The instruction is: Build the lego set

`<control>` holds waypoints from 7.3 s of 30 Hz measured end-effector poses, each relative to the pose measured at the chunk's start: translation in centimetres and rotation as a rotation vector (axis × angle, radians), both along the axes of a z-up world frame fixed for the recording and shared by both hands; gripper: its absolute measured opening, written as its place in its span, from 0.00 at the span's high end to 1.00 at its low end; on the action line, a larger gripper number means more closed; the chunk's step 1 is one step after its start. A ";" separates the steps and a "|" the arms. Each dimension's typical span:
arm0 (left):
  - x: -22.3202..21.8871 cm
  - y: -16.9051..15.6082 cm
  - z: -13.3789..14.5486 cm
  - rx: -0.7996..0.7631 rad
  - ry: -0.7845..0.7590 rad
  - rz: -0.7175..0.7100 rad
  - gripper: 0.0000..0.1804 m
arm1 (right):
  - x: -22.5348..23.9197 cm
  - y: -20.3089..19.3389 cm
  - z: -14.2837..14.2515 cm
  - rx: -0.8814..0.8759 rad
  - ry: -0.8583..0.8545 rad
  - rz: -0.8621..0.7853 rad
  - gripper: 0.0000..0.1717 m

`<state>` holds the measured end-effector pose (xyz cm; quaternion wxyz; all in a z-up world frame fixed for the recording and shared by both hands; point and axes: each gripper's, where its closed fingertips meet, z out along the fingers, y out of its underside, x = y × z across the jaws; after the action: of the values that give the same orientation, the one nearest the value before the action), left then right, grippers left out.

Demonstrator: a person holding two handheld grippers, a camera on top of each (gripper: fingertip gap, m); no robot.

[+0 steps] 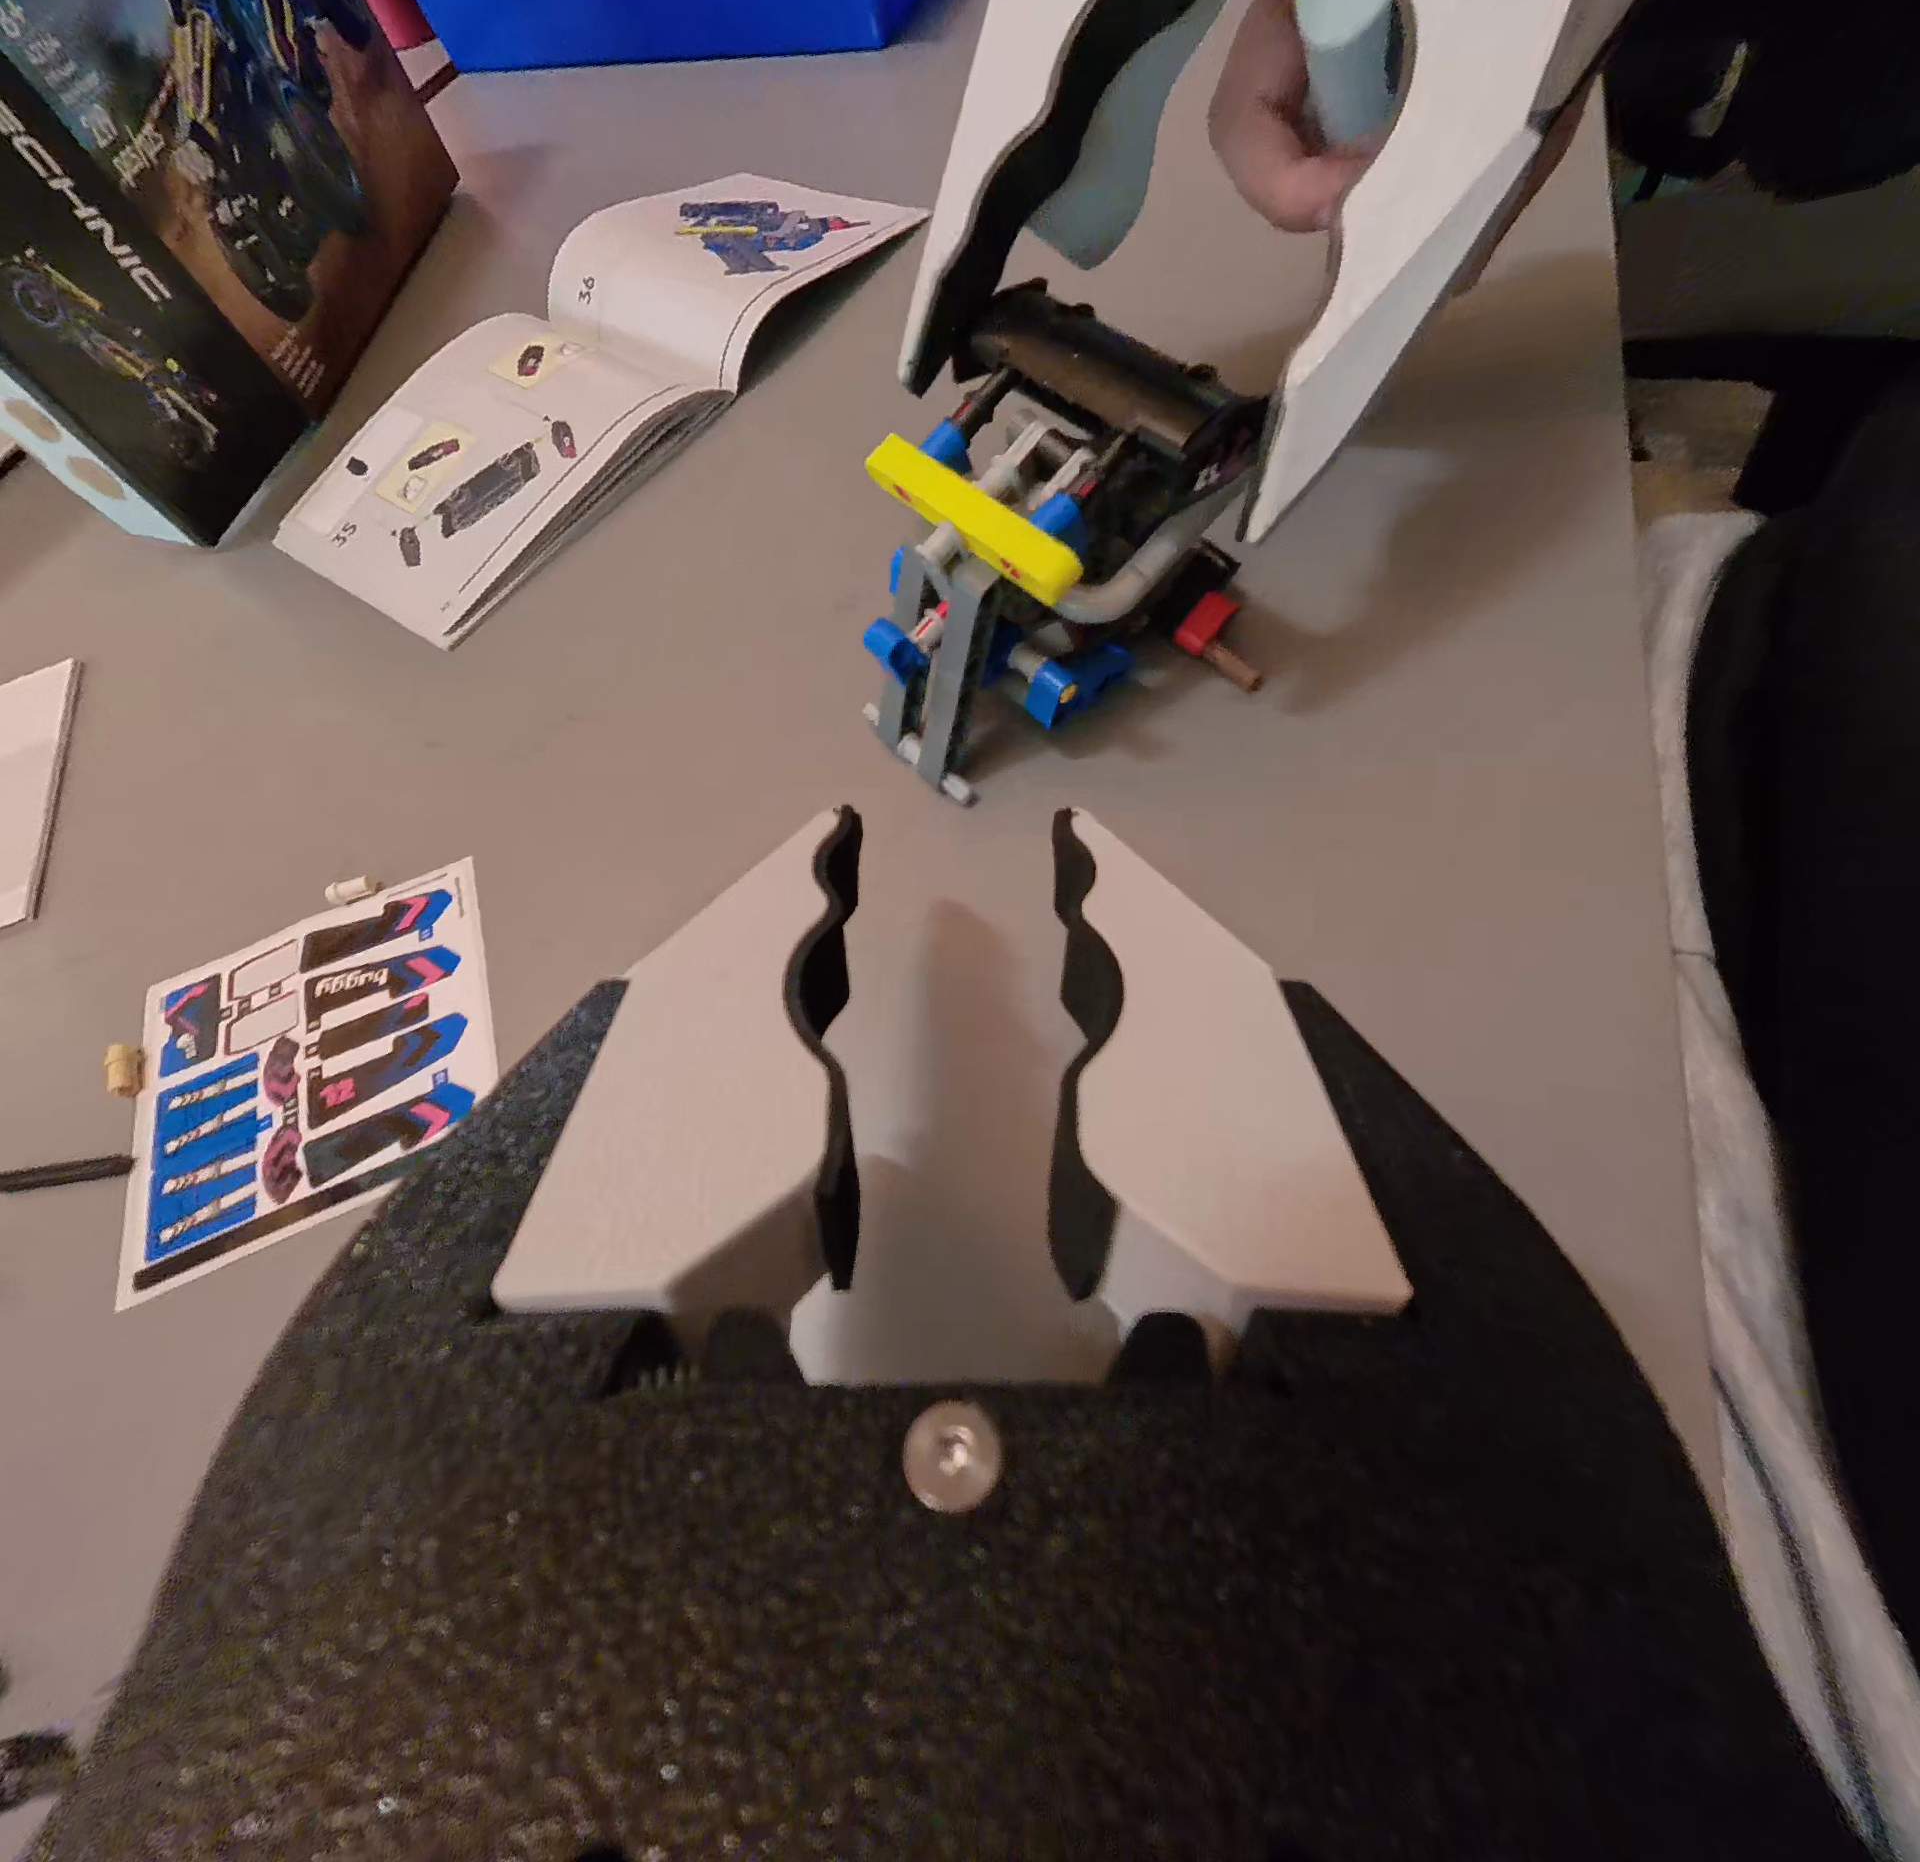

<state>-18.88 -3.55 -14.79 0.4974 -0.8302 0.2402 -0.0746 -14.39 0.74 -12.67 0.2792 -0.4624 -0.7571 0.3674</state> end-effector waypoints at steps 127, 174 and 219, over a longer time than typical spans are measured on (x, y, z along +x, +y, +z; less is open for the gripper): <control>1.5 1.6 8.6 0.311 0.168 0.501 0.89 | -2.2 -0.7 4.8 -0.707 0.477 -0.366 0.67; 2.1 4.5 2.4 -0.647 0.248 -0.012 0.89 | 0.5 1.6 -1.7 -0.081 0.117 -0.175 0.79; 5.0 6.6 1.3 -0.792 0.547 -0.315 0.87 | -0.7 1.3 -1.8 0.004 0.165 0.250 0.66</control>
<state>-13.86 3.07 -13.45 0.0459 -0.8980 0.4374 -0.0138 -15.12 2.05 -14.43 0.2937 -0.3320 -0.7840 0.4346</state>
